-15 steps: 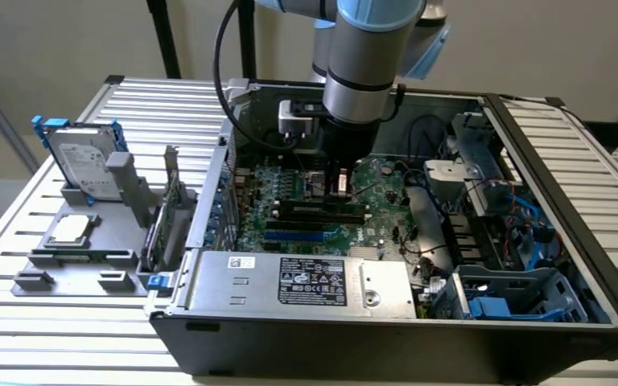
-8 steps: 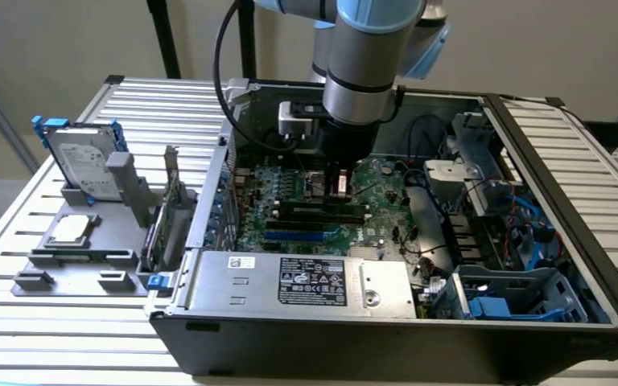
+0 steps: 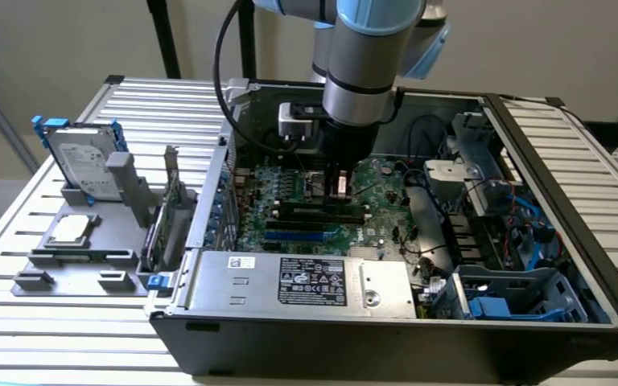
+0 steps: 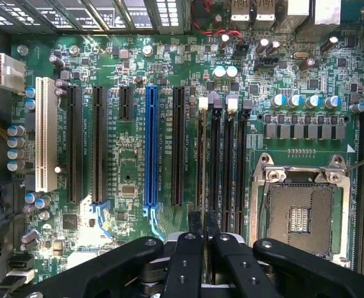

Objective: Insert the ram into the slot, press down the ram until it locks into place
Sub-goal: 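Insert the ram into the slot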

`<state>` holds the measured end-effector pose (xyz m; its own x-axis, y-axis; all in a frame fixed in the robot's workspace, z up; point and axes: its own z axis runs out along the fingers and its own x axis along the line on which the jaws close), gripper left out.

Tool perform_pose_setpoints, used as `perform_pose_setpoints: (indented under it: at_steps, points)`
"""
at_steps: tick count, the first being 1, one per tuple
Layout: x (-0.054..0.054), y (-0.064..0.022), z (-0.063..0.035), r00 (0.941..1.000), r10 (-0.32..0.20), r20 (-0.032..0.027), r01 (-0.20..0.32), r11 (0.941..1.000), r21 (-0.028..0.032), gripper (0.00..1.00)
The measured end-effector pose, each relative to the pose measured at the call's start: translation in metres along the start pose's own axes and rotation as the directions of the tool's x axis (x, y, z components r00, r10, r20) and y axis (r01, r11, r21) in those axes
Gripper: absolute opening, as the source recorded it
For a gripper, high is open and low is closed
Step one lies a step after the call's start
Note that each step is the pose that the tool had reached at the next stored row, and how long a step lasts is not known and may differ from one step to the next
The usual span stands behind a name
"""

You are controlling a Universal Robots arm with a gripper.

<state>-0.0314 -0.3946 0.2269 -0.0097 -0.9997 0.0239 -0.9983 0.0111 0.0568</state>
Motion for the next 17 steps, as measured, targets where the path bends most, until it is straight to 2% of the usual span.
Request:
perform_pose_setpoints:
  at_steps: [14, 16, 17]
  points:
    - [0.0000, 0.0000, 0.0003, 1.0000, 0.000, 0.0001, 0.000, 1.0000, 0.0000, 0.13]
    - [0.0001, 0.0000, 0.0003, 1.0000, 0.000, 0.0001, 0.000, 1.0000, 0.0000, 0.15]
    - [0.0001, 0.0000, 0.0003, 1.0000, 0.000, 0.0001, 0.000, 1.0000, 0.0000, 0.20]
